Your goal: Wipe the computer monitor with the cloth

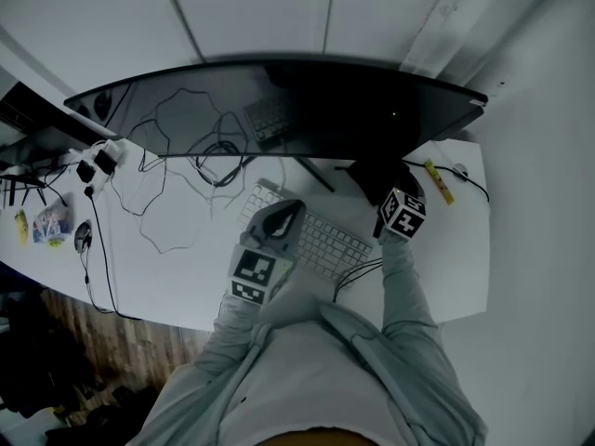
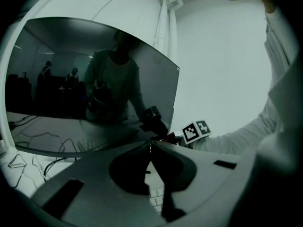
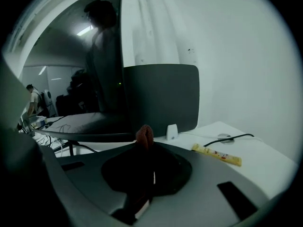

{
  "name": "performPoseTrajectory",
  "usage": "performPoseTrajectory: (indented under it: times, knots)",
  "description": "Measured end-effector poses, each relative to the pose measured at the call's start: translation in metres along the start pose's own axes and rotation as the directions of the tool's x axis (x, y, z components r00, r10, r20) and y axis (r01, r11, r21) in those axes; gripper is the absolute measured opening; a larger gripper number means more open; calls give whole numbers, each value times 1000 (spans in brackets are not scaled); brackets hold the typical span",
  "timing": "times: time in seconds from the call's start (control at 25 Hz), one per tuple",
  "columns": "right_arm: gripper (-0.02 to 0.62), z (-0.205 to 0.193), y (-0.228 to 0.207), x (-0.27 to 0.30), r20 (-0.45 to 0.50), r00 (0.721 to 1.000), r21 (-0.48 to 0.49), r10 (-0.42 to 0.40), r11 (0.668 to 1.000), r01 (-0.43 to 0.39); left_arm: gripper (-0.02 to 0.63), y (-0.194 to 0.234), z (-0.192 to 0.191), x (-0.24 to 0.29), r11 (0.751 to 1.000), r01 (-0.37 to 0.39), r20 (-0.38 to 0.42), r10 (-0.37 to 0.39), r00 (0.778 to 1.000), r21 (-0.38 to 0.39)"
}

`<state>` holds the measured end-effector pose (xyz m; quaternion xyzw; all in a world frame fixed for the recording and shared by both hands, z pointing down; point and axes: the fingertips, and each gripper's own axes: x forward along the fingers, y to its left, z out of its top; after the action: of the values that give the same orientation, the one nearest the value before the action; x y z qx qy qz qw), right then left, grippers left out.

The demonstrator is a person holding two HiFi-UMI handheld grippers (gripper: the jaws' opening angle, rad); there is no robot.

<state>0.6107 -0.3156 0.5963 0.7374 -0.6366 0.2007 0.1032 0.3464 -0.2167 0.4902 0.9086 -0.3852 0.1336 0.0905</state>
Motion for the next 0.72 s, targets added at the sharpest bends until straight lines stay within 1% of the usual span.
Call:
performPoseTrajectory:
  times: [0.08, 0.12, 0.28, 0.36, 0.48, 0.64, 0.72]
  knots:
    - [37, 7, -10, -2, 19, 1000, 13, -2, 1000, 2, 21, -4, -4, 3, 1000, 7, -12, -7, 1000, 2]
    - [37, 10, -12, -2, 29, 1000, 29, 12, 999, -13, 21, -5, -5, 3, 1000, 11, -15, -11, 1000, 4]
    - [37, 15, -1, -3, 52, 988, 94, 142, 985, -147, 21, -5, -4, 1, 1000, 9, -17, -9, 1000, 10]
    - [38, 17, 5, -5, 69, 980, 104, 188, 975, -195, 21, -4, -4, -1, 1000, 5, -14, -5, 1000, 11]
    - [37, 24, 11, -9, 93, 969, 57, 229, 970, -235, 21, -2, 3, -8, 1000, -1, 0, 1, 1000, 21]
    - [37, 37, 17, -17, 114, 961, -36, 251, 968, -248, 21, 4, 7, -17, 1000, -21, 16, 21, 1000, 22]
    - [37, 48, 19, -22, 134, 956, -67, 260, 965, -253, 21, 5, 10, -20, 999, -25, 25, 25, 999, 21]
